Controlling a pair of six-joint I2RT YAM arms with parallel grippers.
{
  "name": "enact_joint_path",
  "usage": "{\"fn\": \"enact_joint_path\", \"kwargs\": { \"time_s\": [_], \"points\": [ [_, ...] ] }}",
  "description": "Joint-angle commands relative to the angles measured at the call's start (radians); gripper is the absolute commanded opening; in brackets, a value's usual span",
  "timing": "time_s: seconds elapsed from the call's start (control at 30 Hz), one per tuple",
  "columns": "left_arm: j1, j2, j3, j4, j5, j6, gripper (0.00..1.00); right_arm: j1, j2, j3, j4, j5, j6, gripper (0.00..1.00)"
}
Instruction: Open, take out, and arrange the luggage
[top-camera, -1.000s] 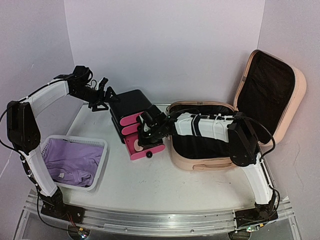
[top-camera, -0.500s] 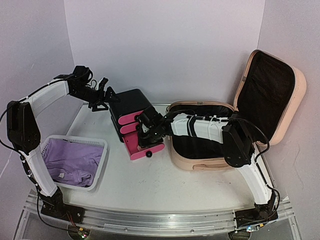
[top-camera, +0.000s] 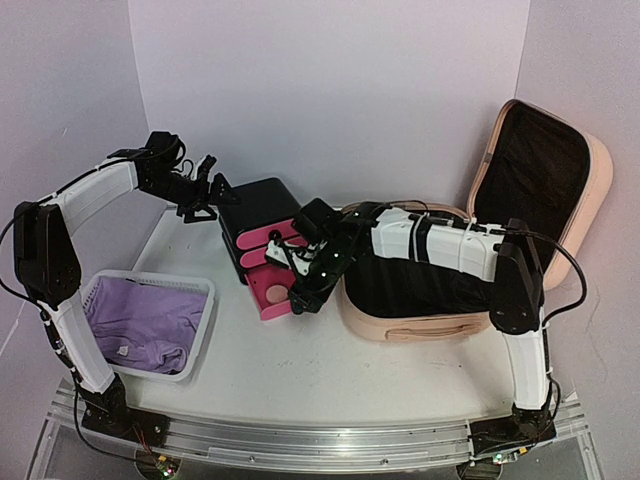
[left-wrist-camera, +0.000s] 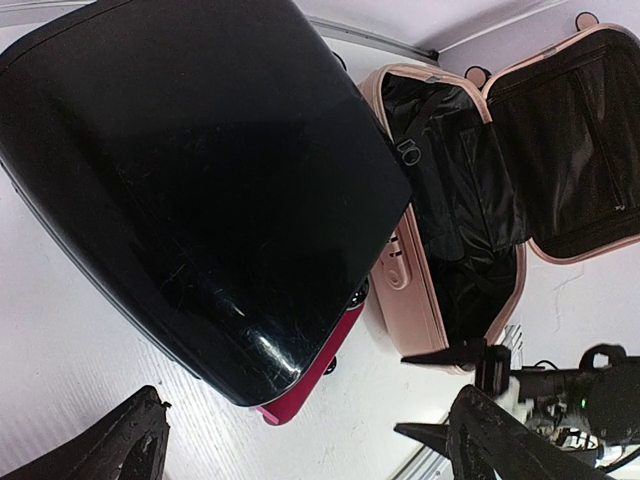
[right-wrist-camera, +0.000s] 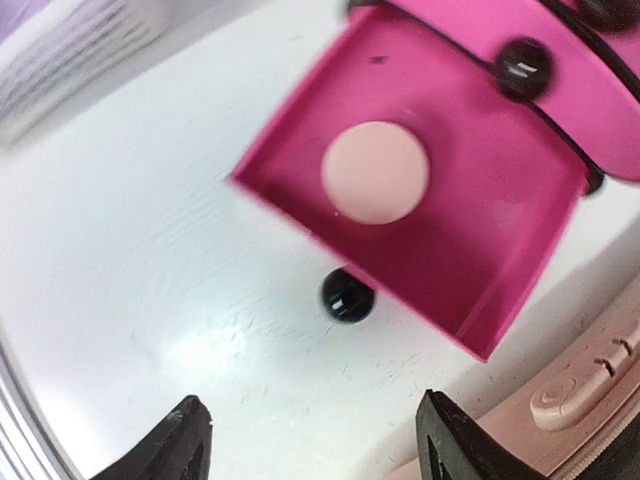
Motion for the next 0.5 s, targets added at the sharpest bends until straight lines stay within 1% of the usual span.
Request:
{"fn": "enact_joint_path", "kwargs": {
  "time_s": [0.0,0.1,0.17,0.27,0.47],
  "points": [
    [0.005,0.001,0.002,0.032,0.011,-0.006,0.98,0.046,-0.043,-0.037,-0.095,-0.08,-0.345,0.74],
    [0.005,0.005,0.001,0.032,0.011,-0.006,0.98,0.051,-0.039,-0.089,-0.117,-0.204,-0.49,0.79],
    [0.005,0.005,0.002,0.031,0.011,-0.006,0.98,0.052,-0.031,-0.118,-0.123,-0.227,-0.576,0.81],
    [0.005,0.005,0.002,0.032,0.013,-0.007,0.98,0.051,0.015,-0.114,-0.099,-0.22,-0.615,0.83],
    [0.005,-0.001,0.002,0.032,0.013,-0.005,0.98,0.05,0.136,-0.015,-0.092,-0.236,-0.631,0.84]
  ]
}}
